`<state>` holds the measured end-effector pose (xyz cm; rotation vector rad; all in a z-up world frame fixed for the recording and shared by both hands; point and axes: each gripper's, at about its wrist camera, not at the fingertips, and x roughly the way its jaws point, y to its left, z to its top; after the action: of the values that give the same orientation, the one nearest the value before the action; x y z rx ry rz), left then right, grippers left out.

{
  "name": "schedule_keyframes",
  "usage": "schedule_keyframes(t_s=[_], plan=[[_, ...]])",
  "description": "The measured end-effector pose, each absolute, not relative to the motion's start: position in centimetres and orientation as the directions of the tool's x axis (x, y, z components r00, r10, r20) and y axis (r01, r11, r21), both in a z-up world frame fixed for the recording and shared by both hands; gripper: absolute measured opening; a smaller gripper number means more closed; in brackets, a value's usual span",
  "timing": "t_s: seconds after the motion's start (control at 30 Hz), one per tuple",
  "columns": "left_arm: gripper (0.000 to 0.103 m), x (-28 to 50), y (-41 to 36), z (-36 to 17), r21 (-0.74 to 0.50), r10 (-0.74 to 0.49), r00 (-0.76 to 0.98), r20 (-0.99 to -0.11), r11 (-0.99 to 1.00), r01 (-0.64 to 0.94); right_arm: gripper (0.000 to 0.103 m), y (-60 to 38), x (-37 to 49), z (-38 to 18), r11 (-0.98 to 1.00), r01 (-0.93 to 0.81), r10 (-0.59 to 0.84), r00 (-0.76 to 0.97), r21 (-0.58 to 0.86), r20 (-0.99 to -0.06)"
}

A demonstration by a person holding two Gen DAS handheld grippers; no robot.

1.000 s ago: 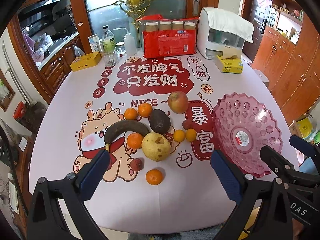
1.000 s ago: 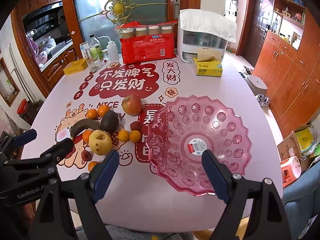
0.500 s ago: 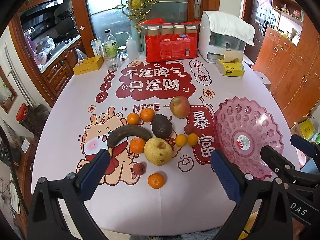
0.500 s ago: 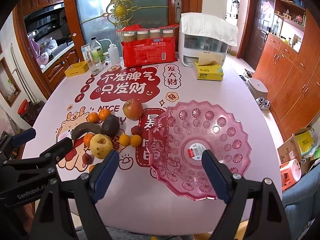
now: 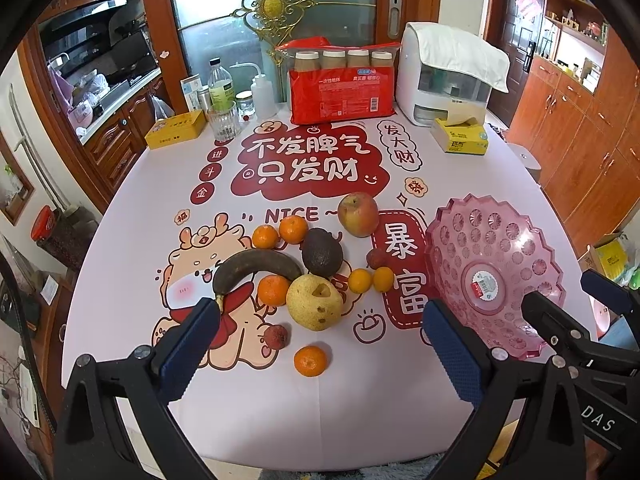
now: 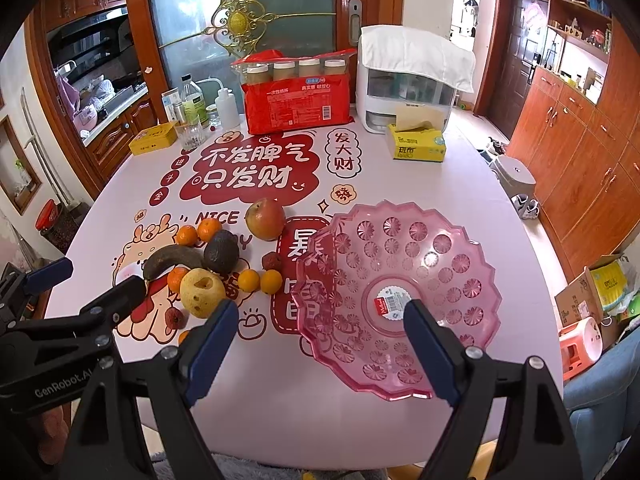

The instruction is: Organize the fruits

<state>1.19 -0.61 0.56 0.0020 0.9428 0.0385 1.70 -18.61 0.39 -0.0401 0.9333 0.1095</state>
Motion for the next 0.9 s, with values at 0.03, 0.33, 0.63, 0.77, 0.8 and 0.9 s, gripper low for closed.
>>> schedule_keyframes(t_s=[0.03, 0.33, 0.63, 0.77, 0.8, 0.9], plan=[[0.101, 1.2, -0.6, 0.6, 0.018, 0.032, 0.586, -0.809, 0.999, -0.03, 0.085, -18.6, 1.7, 0.5, 0.994, -0.11, 0.078, 0.591, 0.015, -0.803], [0.101, 0.9, -0.8, 1.4, 0.033, 0.038, 0.594, -0.804, 0.999, -0.019, 0.085, -18.8, 1.3, 1.2, 0.996, -0.09, 0.076, 0.593, 0.028, -0.801], [0.101, 1.1, -0.8, 1.6, 0.044, 0.028, 0.591, -0.807, 0.999, 0.013, 0.085, -18.4, 0.6, 1.3, 0.997, -0.07, 0.054, 0.595, 0.015, -0.802], [0.101, 1.0, -0.8, 1.7, 0.04, 0.011, 0.59, -0.807, 0.999, 0.036, 0.085, -18.4, 0.2, 1.3, 0.999, -0.047, 0.037, 0.594, 0.012, -0.804], [0.101, 1.0, -0.8, 1.8, 0.038, 0.007, 0.59, -0.808, 0.998, 0.041, 0.085, -18.4, 0.0, 1.3, 0.999, -0.04, 0.032, 0.592, 0.01, -0.805], [0.101, 1.1, -0.8, 1.8, 0.033, -0.004, 0.588, -0.809, 0.998, 0.052, 0.085, -18.3, -0.3, 1.4, 1.0, -0.027, 0.017, 0.588, 0.001, -0.809]])
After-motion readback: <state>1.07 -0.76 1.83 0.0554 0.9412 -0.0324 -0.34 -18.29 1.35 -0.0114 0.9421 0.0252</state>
